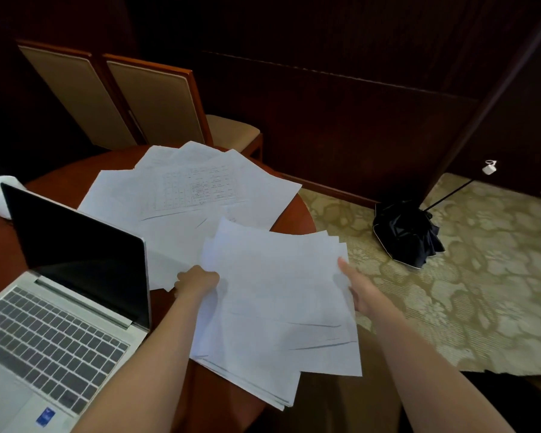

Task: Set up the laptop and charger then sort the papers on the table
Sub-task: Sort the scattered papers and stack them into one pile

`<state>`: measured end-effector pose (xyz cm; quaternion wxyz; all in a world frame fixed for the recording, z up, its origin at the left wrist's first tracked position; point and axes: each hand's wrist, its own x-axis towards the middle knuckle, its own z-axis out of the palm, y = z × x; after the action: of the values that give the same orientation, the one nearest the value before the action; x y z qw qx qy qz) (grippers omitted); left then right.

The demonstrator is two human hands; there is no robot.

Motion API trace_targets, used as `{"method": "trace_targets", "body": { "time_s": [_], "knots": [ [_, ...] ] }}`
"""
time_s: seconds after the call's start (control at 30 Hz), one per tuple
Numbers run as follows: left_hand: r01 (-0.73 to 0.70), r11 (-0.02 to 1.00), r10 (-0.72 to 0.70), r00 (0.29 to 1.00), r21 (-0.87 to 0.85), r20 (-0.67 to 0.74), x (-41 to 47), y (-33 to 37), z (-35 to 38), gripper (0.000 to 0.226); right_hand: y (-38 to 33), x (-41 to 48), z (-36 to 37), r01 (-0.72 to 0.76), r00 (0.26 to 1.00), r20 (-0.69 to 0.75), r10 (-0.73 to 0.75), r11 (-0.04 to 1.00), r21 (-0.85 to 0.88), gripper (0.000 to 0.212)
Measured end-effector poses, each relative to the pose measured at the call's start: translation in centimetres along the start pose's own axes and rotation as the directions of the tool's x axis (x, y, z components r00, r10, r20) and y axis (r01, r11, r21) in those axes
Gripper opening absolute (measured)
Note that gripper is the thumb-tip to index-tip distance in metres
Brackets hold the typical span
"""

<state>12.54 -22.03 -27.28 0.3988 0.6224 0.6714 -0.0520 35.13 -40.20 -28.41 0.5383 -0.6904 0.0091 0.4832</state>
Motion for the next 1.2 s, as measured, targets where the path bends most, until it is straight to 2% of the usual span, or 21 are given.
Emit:
{"method": "trace_targets", "body": {
  "time_s": [0.07, 0.17, 0.23, 0.33, 0.43, 0.57, 0.67, 0.77, 0.87, 1.0, 1.1, 1.13, 1.2],
  "knots": [
    [0.04, 0.998, -0.039, 0.999, -0.049, 0.028, 0.0, -0.1, 0.5, 0.048, 0.3, 0.0, 0.9, 0.046, 0.999, 0.005, -0.046, 0.987, -0.151, 0.029],
    [0.0, 0.944, 0.0, 1.0, -0.33, 0.002, -0.2, -0.3, 0.9, 0.063, 0.4, -0.1, 2.2, 0.169, 0.979, -0.066, -0.195, 0.945, -0.278, 0.033],
    [-0.051, 0.878, 0.016, 0.997, -0.477, -0.077, -0.6, -0.3, 0.5, 0.063, -0.3, -0.5, 2.5, 0.278, 0.951, -0.067, -0.302, 0.929, -0.244, 0.028],
    [-0.153, 0.78, 0.085, 0.987, -0.607, -0.139, -1.0, 0.4, -0.8, 0.058, -1.9, -0.8, 1.9, 0.37, 0.925, -0.045, -0.376, 0.923, -0.101, 0.024],
    [-0.307, 0.718, 0.24, 0.952, -0.624, -0.192, -1.5, 1.6, -2.1, 0.037, -3.8, -1.0, 1.7, 0.459, 0.888, -0.054, -0.457, 0.889, 0.017, 0.031],
    [-0.456, 0.542, 0.293, 0.89, -0.706, -0.351, -3.0, 3.1, -3.1, 0.038, -5.6, -1.8, 2.2, 0.578, 0.816, -0.057, -0.576, 0.807, 0.123, 0.031],
    [-0.52, 0.479, 0.324, 0.853, -0.707, -0.409, -3.3, 3.4, -3.4, 0.04, -5.9, -2.0, 1.5, 0.627, 0.777, -0.011, -0.629, 0.773, 0.095, 0.028],
    [-0.558, 0.448, 0.387, 0.826, -0.699, -0.411, -3.0, 2.4, -3.2, 0.041, -5.2, -2.3, 1.0, 0.603, 0.797, -0.007, -0.604, 0.797, -0.042, 0.046],
    [-0.529, 0.43, 0.382, 0.841, -0.732, -0.384, -3.2, 1.6, -2.7, 0.044, -4.3, -2.4, 1.4, 0.564, 0.821, -0.025, -0.571, 0.816, -0.125, 0.04],
    [-0.508, 0.454, 0.348, 0.857, -0.732, -0.38, -3.4, 1.9, -2.2, 0.045, -4.2, -2.8, 3.0, 0.506, 0.855, -0.081, -0.512, 0.858, -0.083, 0.039],
    [-0.533, 0.423, 0.342, 0.843, -0.733, -0.416, -3.3, 2.0, -2.6, 0.033, -4.2, -3.0, 3.3, 0.486, 0.867, -0.123, -0.484, 0.874, -0.013, 0.021],
    [-0.518, 0.413, 0.344, 0.85, -0.749, -0.399, -3.4, 2.2, -2.7, 0.031, -4.1, -3.0, 3.3, 0.48, 0.869, -0.135, -0.477, 0.877, -0.005, 0.016],
    [-0.458, 0.428, 0.354, 0.878, -0.779, -0.322, -3.5, 2.5, -2.7, 0.03, -4.1, -2.9, 3.4, 0.445, 0.882, -0.165, -0.441, 0.895, -0.016, 0.022]
  ]
}}
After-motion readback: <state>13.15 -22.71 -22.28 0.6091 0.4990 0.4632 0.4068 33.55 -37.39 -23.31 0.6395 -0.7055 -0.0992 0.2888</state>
